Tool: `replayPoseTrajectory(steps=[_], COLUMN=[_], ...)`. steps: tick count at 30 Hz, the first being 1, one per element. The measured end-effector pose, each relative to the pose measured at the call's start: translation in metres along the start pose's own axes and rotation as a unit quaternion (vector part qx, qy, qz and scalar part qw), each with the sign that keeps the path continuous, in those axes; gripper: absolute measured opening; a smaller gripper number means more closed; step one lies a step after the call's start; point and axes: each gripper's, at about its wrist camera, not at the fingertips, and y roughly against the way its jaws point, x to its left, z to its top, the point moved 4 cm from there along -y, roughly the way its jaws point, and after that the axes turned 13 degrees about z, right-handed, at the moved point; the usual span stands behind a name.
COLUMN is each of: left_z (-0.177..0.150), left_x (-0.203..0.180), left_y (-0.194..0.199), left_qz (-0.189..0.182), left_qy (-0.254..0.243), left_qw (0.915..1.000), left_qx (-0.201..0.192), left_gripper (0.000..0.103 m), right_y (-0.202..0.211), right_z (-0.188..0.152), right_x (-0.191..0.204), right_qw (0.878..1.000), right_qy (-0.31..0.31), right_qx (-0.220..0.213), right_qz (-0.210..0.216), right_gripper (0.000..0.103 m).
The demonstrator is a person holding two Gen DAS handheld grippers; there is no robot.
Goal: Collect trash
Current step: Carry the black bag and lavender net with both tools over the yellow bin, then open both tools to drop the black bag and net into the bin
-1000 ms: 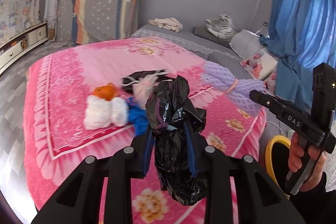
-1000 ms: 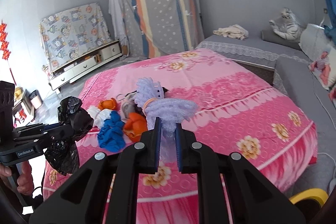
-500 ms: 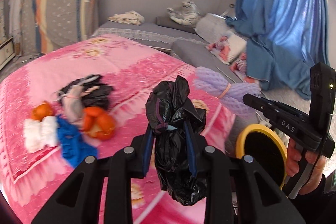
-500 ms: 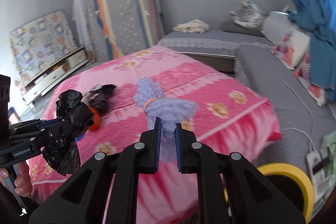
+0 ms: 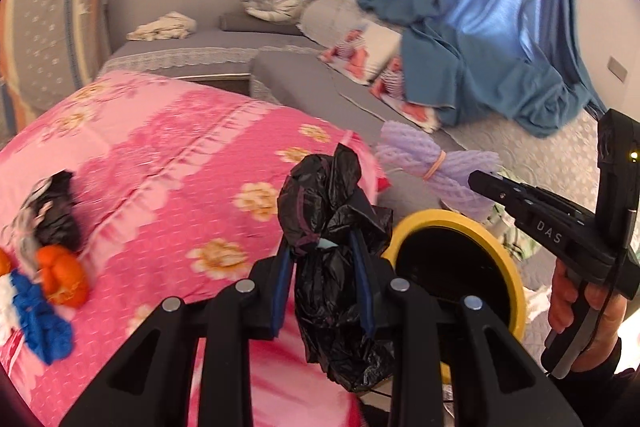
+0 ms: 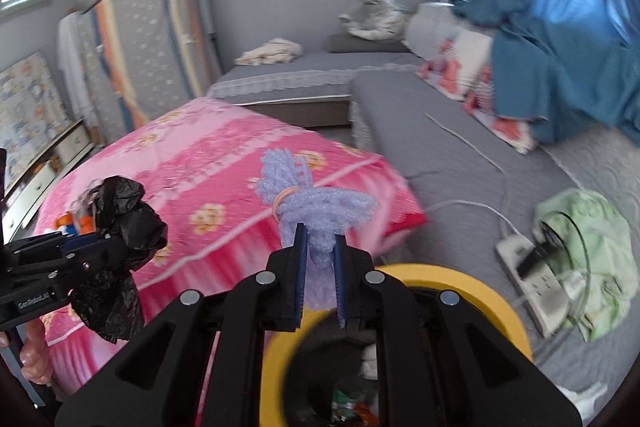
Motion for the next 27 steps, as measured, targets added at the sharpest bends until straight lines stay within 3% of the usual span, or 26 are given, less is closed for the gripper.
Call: replayPoseTrajectory(steps=[13,27], left_z=[0.007,-0.028], left_x=[-0.09,-0.131], left_y=[-0.023,-0.062], left_qz=[-0.063,-0.076], left_qy=[-0.071,-0.101], left_qw=[0.9952,0.9884], left_qx=[0.023,0.084], left_gripper=[0.026,0.026], right_y=[0.04,0.015], right_z=[-0.033,-0.074], right_x=[-0.075,-0.097], right_qw=[0.994,0.988], right_qy=[-0.058,-0.058], right_qx=[0.003,0.103], right_qz=[-0.097,-0.101], right_gripper=[0.011,0.012])
